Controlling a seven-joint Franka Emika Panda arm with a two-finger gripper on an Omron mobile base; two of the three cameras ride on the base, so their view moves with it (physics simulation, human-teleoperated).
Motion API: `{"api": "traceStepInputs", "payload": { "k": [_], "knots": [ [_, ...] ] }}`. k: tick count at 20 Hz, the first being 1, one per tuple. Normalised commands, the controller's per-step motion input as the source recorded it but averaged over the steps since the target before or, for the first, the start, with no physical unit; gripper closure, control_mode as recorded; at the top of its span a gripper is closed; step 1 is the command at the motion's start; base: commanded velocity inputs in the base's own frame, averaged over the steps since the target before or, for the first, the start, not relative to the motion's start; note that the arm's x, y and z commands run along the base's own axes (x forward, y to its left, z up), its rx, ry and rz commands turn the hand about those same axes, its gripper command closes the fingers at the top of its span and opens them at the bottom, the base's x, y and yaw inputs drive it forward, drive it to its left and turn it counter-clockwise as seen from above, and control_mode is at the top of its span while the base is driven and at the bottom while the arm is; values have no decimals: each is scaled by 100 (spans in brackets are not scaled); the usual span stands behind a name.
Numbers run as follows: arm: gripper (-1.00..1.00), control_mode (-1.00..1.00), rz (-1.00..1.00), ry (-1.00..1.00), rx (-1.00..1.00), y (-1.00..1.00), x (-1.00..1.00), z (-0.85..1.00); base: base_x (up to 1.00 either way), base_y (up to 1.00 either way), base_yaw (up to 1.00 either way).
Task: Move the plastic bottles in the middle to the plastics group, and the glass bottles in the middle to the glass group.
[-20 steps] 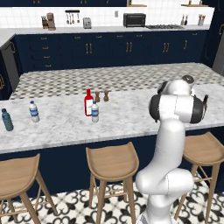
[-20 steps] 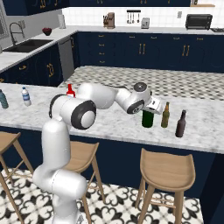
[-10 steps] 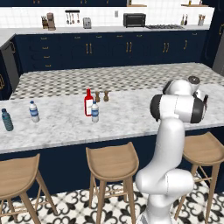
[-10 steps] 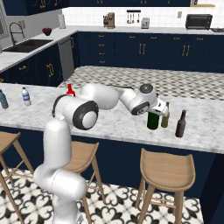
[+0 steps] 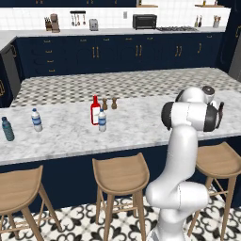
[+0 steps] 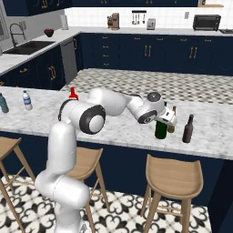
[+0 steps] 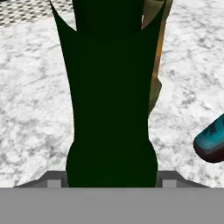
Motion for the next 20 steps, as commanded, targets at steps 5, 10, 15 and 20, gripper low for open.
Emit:
{"api": "traceStepInputs", "payload": {
  "k": [5, 10, 15, 20],
  "knots": [
    [100, -100, -1, 0, 0, 0, 0, -31, 0, 0, 0],
    [100, -100, 0, -4, 0, 0, 8, -2, 0, 0, 0],
    [100, -100, 0, 0, 0, -1, 1, 0, 0, 0, 0],
    [-100, -100, 0, 0, 0, 0, 0, 0, 0, 0, 0]
  ]
}}
